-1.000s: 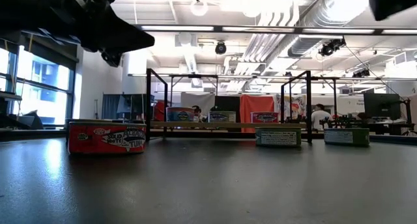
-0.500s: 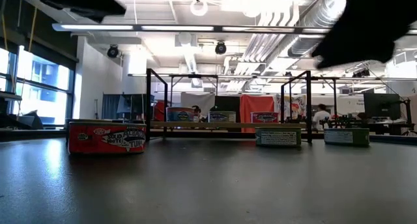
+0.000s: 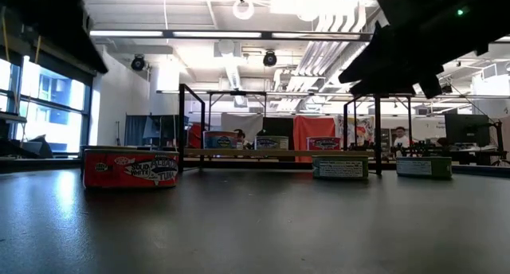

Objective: Stack canned seafood by type on shelf
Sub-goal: Put the top left blue canned tuna on the lower right shelf

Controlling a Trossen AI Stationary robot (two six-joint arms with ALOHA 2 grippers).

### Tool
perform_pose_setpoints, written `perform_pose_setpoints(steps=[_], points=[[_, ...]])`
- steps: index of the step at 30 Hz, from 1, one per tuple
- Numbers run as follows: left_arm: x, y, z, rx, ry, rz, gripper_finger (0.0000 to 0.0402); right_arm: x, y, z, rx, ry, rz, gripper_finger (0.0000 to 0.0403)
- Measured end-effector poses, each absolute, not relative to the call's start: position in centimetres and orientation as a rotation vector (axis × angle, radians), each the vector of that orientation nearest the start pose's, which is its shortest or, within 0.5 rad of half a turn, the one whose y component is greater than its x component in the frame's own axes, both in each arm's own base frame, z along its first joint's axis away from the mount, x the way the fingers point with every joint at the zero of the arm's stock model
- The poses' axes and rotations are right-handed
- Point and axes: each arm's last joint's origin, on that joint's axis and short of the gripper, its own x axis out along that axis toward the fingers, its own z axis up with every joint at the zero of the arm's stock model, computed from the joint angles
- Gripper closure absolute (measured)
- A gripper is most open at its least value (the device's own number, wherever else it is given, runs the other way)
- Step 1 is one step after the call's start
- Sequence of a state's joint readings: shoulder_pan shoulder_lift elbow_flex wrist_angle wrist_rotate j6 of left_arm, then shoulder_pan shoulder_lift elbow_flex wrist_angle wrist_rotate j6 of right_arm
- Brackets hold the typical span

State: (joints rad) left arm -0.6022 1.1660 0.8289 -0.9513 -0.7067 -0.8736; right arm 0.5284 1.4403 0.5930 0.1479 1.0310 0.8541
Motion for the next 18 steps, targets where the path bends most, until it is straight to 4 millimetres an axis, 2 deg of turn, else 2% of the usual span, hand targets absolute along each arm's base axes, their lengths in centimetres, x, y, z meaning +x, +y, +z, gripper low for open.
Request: perform_pose_setpoints(steps=[6,11,18], points=[[16.0,-8.1,20.7,-0.010,0.904,0.595,0.0330,23.5,10.9,16.8,0.362,0.297,-0.577,0.0220],[15.8,-7.3,18.0,0.102,0.939,0.549,0.0279,23.4,11.4,16.8,0.390,0.289,-0.561,0.0220],[15.8,-7.2,15.2,0.253,0.903,0.403,0.0267,23.5,11.3,17.0,0.405,0.267,-0.568,0.0220]])
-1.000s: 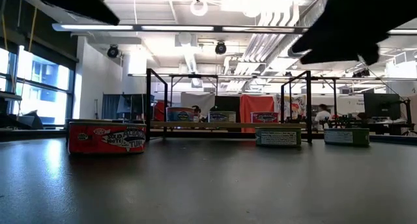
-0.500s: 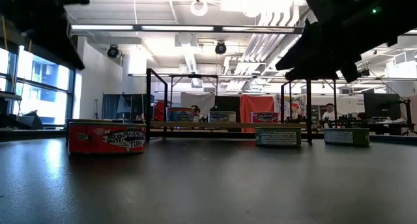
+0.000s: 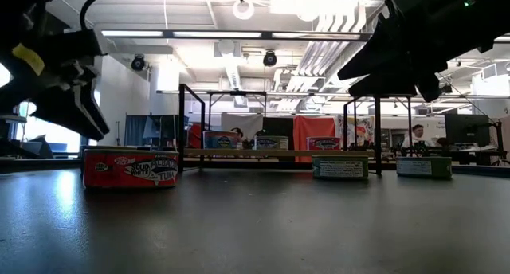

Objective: Stack canned seafood by type on shelf
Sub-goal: Put the top left blue canned tuna on the lower right shelf

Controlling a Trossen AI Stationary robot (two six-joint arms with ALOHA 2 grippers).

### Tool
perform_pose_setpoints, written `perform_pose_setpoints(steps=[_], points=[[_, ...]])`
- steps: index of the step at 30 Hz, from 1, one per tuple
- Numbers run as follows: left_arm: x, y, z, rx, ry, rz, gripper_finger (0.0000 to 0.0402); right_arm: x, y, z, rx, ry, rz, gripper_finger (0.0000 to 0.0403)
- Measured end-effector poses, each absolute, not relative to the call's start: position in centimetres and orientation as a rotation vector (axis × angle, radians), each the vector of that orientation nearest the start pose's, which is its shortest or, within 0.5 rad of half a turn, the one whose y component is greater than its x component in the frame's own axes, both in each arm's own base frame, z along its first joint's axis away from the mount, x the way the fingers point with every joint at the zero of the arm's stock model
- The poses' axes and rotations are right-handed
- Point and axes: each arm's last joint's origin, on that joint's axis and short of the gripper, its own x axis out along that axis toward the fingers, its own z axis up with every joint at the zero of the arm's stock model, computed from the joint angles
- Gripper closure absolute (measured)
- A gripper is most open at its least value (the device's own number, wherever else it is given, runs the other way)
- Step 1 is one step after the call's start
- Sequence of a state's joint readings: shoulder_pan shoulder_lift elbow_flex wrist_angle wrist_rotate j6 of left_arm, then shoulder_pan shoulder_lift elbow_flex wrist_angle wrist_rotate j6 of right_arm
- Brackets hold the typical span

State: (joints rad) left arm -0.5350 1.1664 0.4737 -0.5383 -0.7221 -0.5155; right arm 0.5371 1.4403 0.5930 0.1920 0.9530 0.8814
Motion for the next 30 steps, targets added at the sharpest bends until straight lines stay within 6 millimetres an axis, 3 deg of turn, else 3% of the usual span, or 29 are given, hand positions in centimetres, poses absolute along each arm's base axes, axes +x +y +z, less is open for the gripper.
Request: perform_pose_setpoints(steps=[6,15,30], points=[[15.4,-6.6,13.7,0.350,0.812,0.454,0.0281,23.7,11.1,17.1,0.413,0.259,-0.575,0.0220],[14.8,-6.1,13.4,0.412,0.873,0.476,0.0302,23.8,10.8,17.1,0.417,0.249,-0.592,0.0220],[15.3,-4.2,13.2,0.349,0.970,0.540,0.0303,23.9,10.7,17.1,0.418,0.254,-0.587,0.0220]])
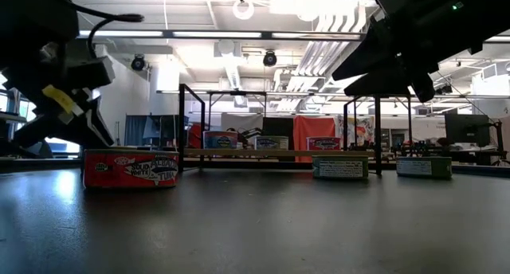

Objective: Stack canned seafood by type on shelf
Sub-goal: Put the top left blue canned tuna on the lower right shelf

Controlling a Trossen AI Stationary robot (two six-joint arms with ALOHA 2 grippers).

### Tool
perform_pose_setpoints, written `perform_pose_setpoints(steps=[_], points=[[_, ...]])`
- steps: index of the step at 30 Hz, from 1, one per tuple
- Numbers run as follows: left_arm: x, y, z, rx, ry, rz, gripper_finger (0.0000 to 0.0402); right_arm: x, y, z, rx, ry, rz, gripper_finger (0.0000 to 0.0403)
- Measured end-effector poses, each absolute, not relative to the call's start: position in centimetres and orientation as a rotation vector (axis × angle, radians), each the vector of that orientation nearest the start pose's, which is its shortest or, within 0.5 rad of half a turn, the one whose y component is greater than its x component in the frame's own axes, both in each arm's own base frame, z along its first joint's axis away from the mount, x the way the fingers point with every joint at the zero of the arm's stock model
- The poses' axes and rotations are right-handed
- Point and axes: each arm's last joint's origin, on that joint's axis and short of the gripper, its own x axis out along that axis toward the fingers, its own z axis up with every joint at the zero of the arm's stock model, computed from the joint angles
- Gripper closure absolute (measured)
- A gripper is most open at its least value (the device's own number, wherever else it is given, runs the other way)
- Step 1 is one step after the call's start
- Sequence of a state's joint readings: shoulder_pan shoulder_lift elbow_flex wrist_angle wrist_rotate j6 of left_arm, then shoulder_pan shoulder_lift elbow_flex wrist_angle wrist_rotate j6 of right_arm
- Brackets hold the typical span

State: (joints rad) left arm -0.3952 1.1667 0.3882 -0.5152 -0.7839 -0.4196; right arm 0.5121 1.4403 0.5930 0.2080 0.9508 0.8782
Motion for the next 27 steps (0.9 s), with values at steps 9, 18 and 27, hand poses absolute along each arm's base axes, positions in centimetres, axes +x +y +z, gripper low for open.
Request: perform_pose_setpoints(steps=[9,18,27], points=[[15.9,-3.4,12.6,0.334,1.025,0.564,0.0360,23.9,10.7,17.1,0.395,0.260,-0.583,0.0220],[17.5,-5.9,13.9,0.303,1.042,0.417,0.0401,23.9,10.7,17.1,0.393,0.261,-0.583,0.0220],[20.3,-9.7,16.4,0.436,0.938,0.313,0.0401,23.9,10.9,17.1,0.402,0.256,-0.577,0.0220]])
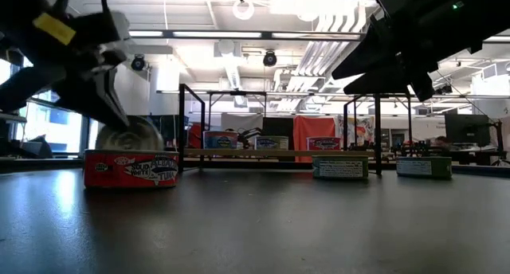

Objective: Stack canned seafood by type on shelf
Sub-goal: Put the top left blue canned tuna on the lower right shelf

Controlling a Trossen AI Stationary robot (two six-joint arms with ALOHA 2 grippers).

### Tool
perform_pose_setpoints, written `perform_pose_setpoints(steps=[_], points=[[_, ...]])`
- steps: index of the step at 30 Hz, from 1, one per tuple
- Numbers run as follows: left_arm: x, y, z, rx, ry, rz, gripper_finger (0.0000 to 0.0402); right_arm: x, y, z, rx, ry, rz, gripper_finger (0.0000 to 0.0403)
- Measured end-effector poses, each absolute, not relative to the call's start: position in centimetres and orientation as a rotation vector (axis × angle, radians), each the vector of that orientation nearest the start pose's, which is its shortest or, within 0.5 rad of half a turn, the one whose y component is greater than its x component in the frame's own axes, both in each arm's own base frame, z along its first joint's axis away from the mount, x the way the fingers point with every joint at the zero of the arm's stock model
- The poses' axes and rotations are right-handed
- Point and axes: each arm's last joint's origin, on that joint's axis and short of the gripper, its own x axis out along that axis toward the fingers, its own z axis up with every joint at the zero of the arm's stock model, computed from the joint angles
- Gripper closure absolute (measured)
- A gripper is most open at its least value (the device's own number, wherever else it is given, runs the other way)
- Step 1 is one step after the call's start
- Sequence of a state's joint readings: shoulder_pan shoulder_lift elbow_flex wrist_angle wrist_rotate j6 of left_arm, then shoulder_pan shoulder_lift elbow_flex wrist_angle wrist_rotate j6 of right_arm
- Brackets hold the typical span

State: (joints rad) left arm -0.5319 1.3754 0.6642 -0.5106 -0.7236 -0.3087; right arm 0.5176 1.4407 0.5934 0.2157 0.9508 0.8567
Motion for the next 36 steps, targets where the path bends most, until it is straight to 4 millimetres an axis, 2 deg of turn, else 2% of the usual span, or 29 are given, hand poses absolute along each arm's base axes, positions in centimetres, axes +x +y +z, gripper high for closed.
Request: perform_pose_setpoints(steps=[9,12,16,21,27,31,36], points=[[22.3,-11.8,19.6,0.464,0.830,0.295,0.0398,23.7,11.2,17.1,0.403,0.257,-0.564,0.0220],[22.7,-11.7,20.1,0.468,0.816,0.302,0.0377,23.7,11.2,17.1,0.403,0.257,-0.564,0.0220],[23.1,-10.3,19.7,0.381,0.825,0.390,0.0319,23.7,11.2,17.1,0.399,0.259,-0.563,0.0220],[23.1,-7.9,18.1,0.211,0.864,0.503,0.0219,23.7,11.2,17.1,0.380,0.264,-0.561,0.0220],[23.7,-5.8,16.2,0.074,0.841,0.462,0.0117,23.7,11.2,17.1,0.374,0.266,-0.561,0.0220],[24.3,-4.4,15.4,-0.003,0.743,0.433,0.0091,23.7,11.1,17.1,0.370,0.262,-0.567,0.0220],[24.9,-2.7,15.3,-0.045,0.607,0.444,0.0087,23.7,11.1,17.1,0.370,0.261,-0.567,0.0220]])
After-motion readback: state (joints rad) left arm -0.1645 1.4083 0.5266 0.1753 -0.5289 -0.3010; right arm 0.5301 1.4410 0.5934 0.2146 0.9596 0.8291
